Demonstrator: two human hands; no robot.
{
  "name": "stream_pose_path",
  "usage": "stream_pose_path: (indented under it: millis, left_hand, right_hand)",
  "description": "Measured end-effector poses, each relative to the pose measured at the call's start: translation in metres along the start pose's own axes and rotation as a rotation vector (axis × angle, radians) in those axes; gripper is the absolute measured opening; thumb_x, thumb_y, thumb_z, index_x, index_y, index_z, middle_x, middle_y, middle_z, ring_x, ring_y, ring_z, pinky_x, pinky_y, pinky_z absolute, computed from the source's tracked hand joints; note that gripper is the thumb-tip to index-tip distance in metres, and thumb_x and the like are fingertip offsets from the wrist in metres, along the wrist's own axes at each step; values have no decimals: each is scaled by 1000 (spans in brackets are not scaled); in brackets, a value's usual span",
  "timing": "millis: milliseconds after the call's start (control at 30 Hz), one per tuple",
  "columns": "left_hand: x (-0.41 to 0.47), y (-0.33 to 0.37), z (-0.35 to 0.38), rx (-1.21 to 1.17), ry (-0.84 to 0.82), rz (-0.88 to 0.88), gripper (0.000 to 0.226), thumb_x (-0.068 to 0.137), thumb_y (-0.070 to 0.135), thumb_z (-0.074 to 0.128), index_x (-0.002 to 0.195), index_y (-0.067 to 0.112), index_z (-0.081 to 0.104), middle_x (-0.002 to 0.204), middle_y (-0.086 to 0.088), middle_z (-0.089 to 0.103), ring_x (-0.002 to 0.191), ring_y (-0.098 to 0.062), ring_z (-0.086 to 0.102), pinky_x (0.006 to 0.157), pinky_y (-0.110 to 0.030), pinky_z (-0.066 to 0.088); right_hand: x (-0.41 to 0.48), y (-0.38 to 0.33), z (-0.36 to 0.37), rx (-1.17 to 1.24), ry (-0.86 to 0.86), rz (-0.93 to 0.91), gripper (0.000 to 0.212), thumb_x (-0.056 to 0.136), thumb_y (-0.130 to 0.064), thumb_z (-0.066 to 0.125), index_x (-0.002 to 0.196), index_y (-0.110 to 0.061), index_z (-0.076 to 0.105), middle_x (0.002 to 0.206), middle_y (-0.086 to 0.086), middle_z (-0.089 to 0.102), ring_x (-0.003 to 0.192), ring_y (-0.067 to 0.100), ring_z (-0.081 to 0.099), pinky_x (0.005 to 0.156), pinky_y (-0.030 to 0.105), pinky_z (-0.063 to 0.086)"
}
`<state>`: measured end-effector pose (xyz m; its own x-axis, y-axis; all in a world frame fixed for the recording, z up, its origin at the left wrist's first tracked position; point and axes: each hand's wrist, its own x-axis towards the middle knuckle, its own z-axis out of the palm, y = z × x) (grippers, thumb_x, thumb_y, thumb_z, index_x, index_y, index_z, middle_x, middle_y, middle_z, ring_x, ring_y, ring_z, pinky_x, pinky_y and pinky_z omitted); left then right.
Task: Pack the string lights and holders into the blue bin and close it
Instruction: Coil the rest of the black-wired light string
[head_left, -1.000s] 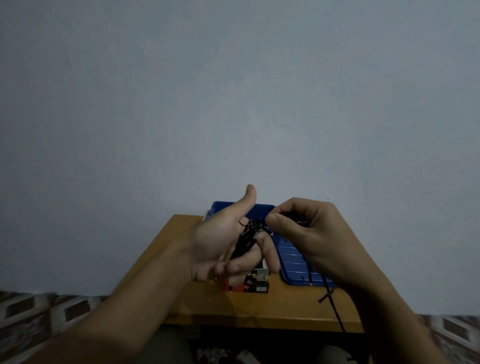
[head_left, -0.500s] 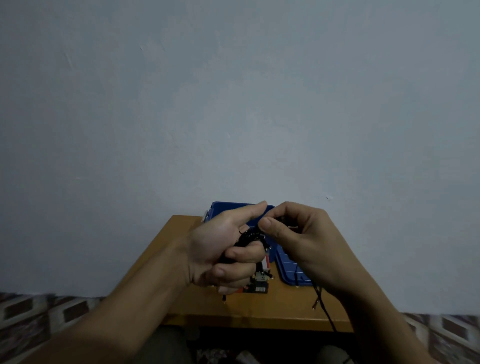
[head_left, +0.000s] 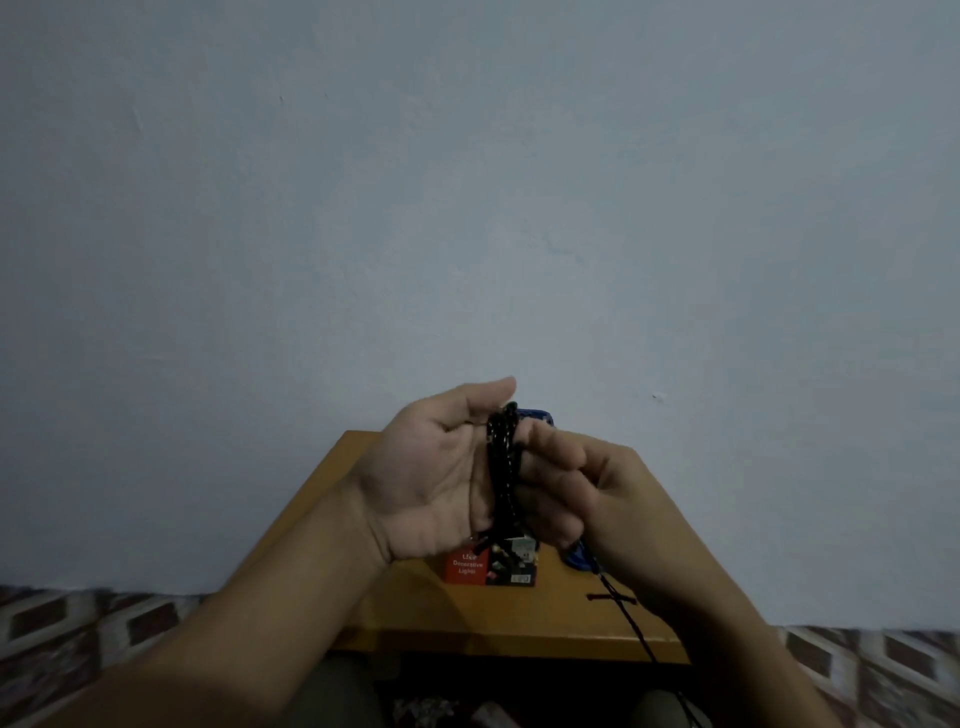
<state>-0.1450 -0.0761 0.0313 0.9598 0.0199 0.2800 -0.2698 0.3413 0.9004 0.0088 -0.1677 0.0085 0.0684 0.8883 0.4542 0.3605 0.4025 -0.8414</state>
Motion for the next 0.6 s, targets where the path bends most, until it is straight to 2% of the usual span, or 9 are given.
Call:
stream_pose_path:
  millis: [67,100,133,167,200,300,433,533,600]
  left_hand:
    - [1,4,1,-22,-5,41,69,101,51,34,123,-11,56,114,-28,67,104,-38,66,101,-48,45]
    - [1,5,1,-37,-1,59,73,101,55,33,126,-11,54,117,-28,66,106,-38,66,102,-49,44]
    - [2,7,1,-51,5,77,78,100,59,32,128,-10,53,119,-28,66,107,-38,66,103,-49,43]
    - [2,8,1,-62,10,93,81,99,61,30,130,-10,53,121,-28,65,107,-37,66,104,-49,43]
    - [2,8,0,-76,11,107,83,99,63,29,131,-9,52,122,-27,65,108,-37,66,104,-49,43]
    - [3,7,1,-119,41,142,85,98,66,27,132,-7,54,124,-27,65,109,-37,66,103,-49,46]
    - [7,5,8,-38,247,237,84,96,67,28,127,-4,61,125,-24,66,110,-36,67,106,-49,45]
    - [10,4,11,33,378,267,87,95,68,24,139,-4,46,134,-24,60,123,-37,60,115,-53,34]
    - [11,4,12,22,409,284,87,95,69,22,147,-1,34,138,-22,58,129,-36,56,115,-48,33]
  right_hand:
    - [1,4,-1,-4,11,9,19,101,-26,51,104,-22,69,87,15,73,80,48,65,72,63,54]
    - [0,4,-1,-16,16,6,18,101,-19,50,104,-19,68,83,10,73,74,40,68,66,54,58]
    - [-1,5,-1,-41,17,-2,20,103,-13,49,96,-17,68,73,3,71,62,24,66,55,38,55]
    - [-2,6,1,-71,3,-2,25,104,-11,48,88,-18,66,64,-2,67,54,12,59,50,27,48]
    - [-4,8,2,-93,-30,9,27,104,-12,48,83,-19,63,62,-3,64,51,8,54,50,23,44]
    - [-9,10,7,-128,-93,77,26,105,-20,46,84,-15,61,63,-3,62,51,9,51,53,23,45]
    - [-10,14,8,-122,-107,114,27,105,-25,46,86,-15,61,66,-2,61,52,9,50,53,27,44]
    - [-10,13,9,-153,-179,162,26,105,-30,46,92,-16,62,71,1,62,55,12,53,57,33,47]
    - [-9,14,9,-165,-198,193,25,104,-31,47,93,-17,63,73,3,65,58,16,58,61,36,50]
